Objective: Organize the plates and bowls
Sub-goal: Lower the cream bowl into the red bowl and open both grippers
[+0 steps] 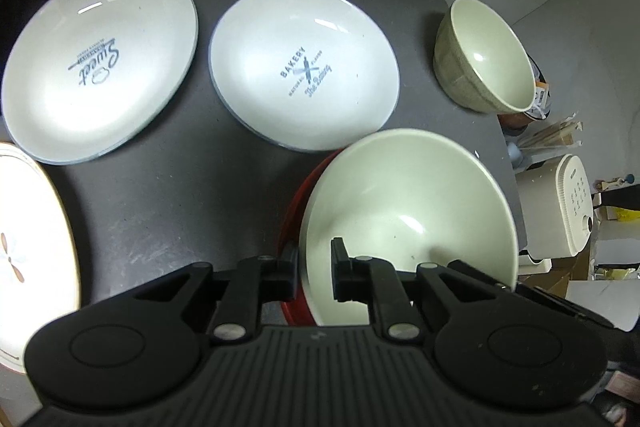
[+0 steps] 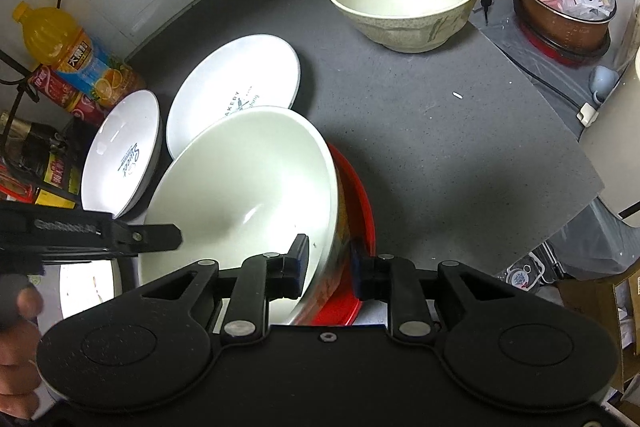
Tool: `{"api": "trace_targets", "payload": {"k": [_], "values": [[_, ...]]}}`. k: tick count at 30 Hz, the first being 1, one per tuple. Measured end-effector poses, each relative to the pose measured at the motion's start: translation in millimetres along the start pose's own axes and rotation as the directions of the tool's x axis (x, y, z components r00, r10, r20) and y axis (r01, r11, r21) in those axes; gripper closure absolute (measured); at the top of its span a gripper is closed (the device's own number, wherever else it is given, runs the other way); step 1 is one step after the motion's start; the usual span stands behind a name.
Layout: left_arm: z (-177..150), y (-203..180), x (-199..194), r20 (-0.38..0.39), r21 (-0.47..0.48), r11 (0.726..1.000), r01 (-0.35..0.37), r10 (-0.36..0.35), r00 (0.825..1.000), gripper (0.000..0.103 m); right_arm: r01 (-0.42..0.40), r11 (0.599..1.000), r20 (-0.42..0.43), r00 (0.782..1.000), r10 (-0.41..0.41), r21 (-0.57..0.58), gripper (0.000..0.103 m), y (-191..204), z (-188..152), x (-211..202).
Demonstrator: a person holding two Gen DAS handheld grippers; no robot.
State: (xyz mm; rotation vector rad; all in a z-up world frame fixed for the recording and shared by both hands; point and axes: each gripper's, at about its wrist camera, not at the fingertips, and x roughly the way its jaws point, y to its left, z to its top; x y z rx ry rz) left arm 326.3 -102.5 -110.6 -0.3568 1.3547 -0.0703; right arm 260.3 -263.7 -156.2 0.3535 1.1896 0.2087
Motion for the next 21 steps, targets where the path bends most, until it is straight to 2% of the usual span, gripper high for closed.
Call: {"api": "trace_targets", "payload": {"k": [3, 8, 11, 13, 15, 16, 21], "values": [[1.1, -0.7, -8.8, 0.026, 0.009, 1.0, -0.02, 0.019, 0.999, 0.087, -0.009, 1.0, -0.006, 1.0, 0.009, 0.01, 0.08, -1.9, 1.0, 2.1], [3.7, 4.8, -21.1, 0.051, -0.008, 1.0, -0.009, 0.009, 0.999, 0.086, -0.005, 1.0, 0.014, 1.0, 0.005, -0.005, 0.077, 0.1, 4.7, -1.1], [7.6, 3.3, -24.9, 0.064, -0.01, 1.0, -0.011, 0.011, 0.998, 0.086, -0.023, 1.0, 0.006, 1.0, 0.023, 0.001, 0.069, -0.6, 7.0, -5.7], [10.9, -0.4, -26.6, 0.072, -0.006, 1.0, -0.007, 0.007, 0.997, 0.084, -0.039, 0.999, 0.027, 0.999, 0.039, -0.002, 0.059, -0.4, 7.2, -13.9], [14.1, -6.2, -28.8, 0.086, 0.008, 1.0, -0.009, 0.008, 0.996, 0.077, -0.041, 0.999, 0.063, 0.997, 0.042, -0.018, 0.047, 0.3, 8.1, -23.9], [16.1, -9.5, -29.0, 0.092, 0.013, 1.0, -0.011, 0.01, 0.996, 0.076, -0.055, 0.998, 0.087, 0.995, 0.057, -0.031, 0.045, -0.2, 8.8, -30.0], [24.8, -28.7, -27.5, 0.119, 0.047, 0.999, -0.011, 0.006, 0.993, 0.063, -0.071, 0.997, 0.15, 0.986, 0.077, -0.04, 0.044, -11.5, 17.3, -45.6]]}}
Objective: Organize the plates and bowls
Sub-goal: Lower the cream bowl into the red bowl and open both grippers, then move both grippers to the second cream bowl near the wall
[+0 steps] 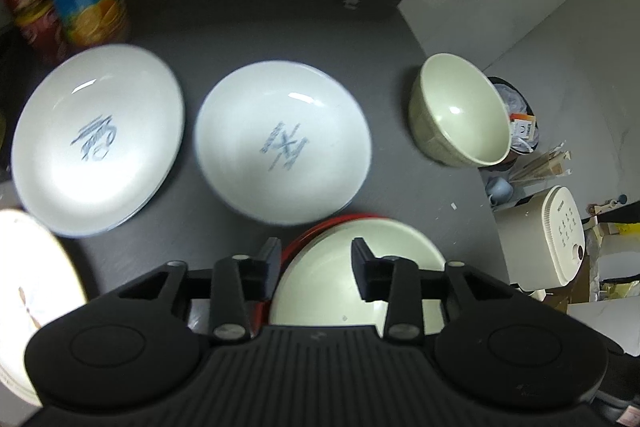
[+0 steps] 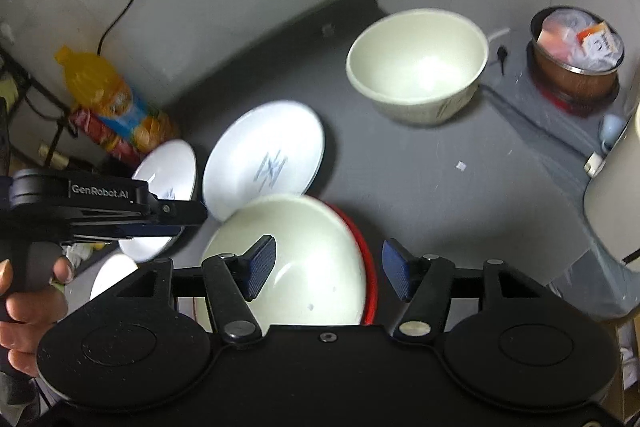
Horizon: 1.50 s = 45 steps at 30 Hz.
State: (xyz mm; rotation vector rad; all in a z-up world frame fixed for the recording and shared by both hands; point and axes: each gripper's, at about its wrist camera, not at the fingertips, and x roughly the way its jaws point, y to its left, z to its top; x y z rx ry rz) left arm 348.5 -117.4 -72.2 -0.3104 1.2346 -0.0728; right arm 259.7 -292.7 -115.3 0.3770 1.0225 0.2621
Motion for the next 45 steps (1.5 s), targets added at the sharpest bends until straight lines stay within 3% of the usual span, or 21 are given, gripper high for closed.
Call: {"api": "trace_targets", "payload": {"k": [11, 17, 28, 35, 45], "values": [[30.4, -48.2, 12.9, 0.079, 0.057, 0.998, 0.036, -0.041, 0.996, 0.059, 0.07, 0.994, 0.167, 0.983, -0.082, 0.078, 0.044, -42.7, 35.3, -5.2], [45.8, -64.8, 34.3, 0.101, 0.052, 0.998, 0.042, -0.047, 0.994, 0.059, 0.085, 0.986, 0.201, 0.973, -0.113, 0.146, 0.044, -66.6, 50.2, 11.5], [71.5, -94.3, 73.2, 0.089, 0.08, 0.997, 0.012, -0.02, 0.996, 0.059, 0.125, 0.978, 0.159, 0.976, -0.151, 0.165, 0.044, -89.5, 80.3, 53.0], [89.5, -108.0, 103.9, 0.054, 0.081, 0.996, 0.042, -0.046, 0.997, 0.059, 0.128, 0.969, 0.111, 0.982, -0.154, 0.212, 0.045, -106.6, 94.7, 81.5], [96.5, -108.8, 145.7, 0.017, 0.045, 0.999, -0.001, 0.001, 1.0, 0.059, 0.119, 0.949, 0.045, 0.989, -0.138, 0.293, 0.058, -121.4, 102.8, 113.2]]}}
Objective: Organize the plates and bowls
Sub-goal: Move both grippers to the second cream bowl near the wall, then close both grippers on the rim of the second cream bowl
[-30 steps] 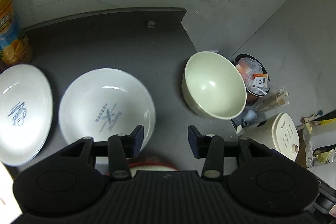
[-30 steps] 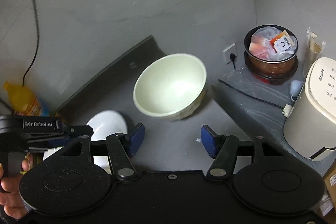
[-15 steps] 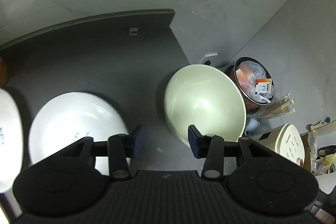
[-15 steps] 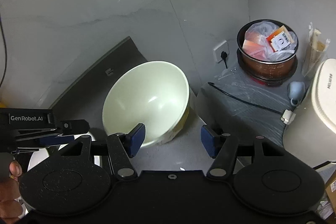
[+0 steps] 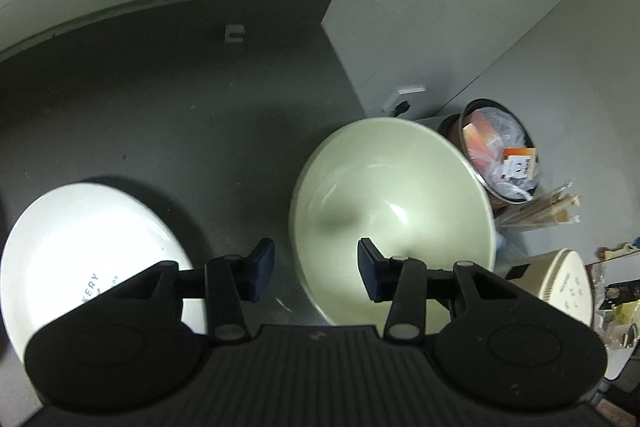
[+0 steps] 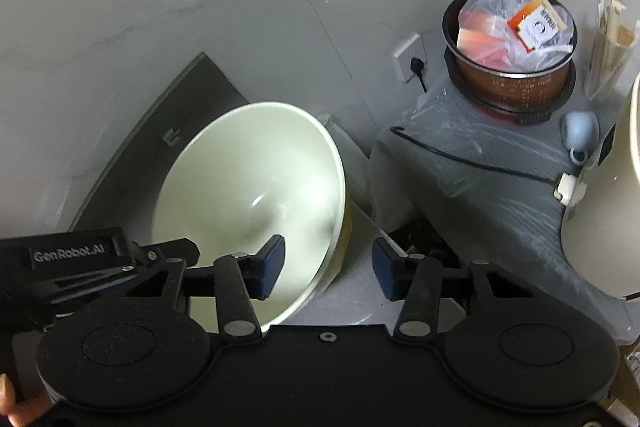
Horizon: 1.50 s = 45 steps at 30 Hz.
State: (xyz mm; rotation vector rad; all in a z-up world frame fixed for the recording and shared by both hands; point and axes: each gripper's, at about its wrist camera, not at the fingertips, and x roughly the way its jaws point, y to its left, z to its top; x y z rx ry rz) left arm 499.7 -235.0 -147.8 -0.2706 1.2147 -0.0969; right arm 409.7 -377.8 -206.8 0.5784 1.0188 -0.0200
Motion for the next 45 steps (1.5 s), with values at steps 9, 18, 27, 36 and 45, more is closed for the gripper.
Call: {"api": "trace_targets", "payload": {"k": [9, 18, 27, 36, 45], "values": [[-4.2, 12.3, 29.0, -0.08, -0.072, 0.997, 0.01, -0.016, 0.997, 0.092, 0.011, 1.0, -0.035, 0.999, -0.011, -0.003, 0.082, 3.1, -4.3, 16.0], [-8.3, 10.8, 19.1, -0.088, -0.082, 0.996, 0.04, -0.048, 0.995, 0.093, 0.005, 1.0, -0.032, 0.999, -0.005, 0.011, 0.082, 3.4, -7.5, 1.2], [-17.4, 13.8, -10.1, -0.056, -0.073, 0.996, 0.051, -0.055, 0.997, 0.093, -0.013, 1.0, -0.017, 1.0, 0.013, 0.003, 0.082, 15.2, -14.0, -23.2], [-37.1, 27.7, -54.6, -0.001, -0.109, 0.991, 0.078, -0.079, 0.997, 0.093, -0.064, 0.994, 0.029, 0.997, 0.067, -0.089, 0.081, 33.0, -24.7, -61.6], [-62.6, 41.4, -93.9, 0.071, -0.164, 0.983, 0.079, -0.068, 0.995, 0.093, -0.119, 0.976, 0.034, 0.991, 0.127, -0.182, 0.081, 47.0, -39.9, -89.0]]}}
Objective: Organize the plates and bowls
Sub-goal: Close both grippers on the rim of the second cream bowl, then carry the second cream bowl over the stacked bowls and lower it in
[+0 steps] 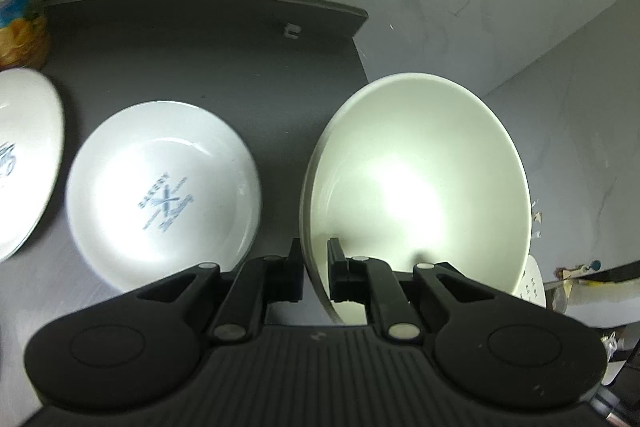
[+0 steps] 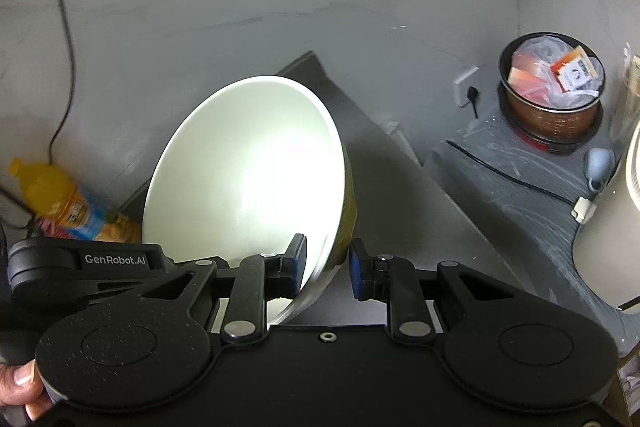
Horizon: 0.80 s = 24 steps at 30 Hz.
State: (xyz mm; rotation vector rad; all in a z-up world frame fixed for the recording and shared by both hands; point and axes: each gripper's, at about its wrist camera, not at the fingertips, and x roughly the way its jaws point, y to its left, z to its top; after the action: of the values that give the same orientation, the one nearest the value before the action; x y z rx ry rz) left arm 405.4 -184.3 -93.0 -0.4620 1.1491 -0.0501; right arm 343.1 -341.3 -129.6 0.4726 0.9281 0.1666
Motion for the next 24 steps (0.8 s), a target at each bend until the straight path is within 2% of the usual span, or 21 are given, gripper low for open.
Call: {"api": "trace_targets", "payload": {"k": [7, 13, 24], "values": [[-12.9, 11.8, -25.9, 0.049, -0.005, 1.0, 0.006, -0.006, 0.999, 0.093, -0.053, 0.998, -0.013, 0.999, 0.053, -0.024, 0.081, 8.8, -9.1, -16.6], [-24.4, 21.3, -47.9, 0.082, -0.017, 1.0, 0.011, -0.01, 0.997, 0.093, -0.067, 0.996, -0.004, 0.998, 0.067, -0.06, 0.081, 25.5, -21.9, -34.8], [-46.3, 50.2, -72.8, 0.076, -0.012, 0.999, 0.03, -0.029, 0.997, 0.093, -0.051, 0.998, 0.018, 0.998, 0.052, -0.044, 0.081, 46.8, -52.8, -58.6]]}}
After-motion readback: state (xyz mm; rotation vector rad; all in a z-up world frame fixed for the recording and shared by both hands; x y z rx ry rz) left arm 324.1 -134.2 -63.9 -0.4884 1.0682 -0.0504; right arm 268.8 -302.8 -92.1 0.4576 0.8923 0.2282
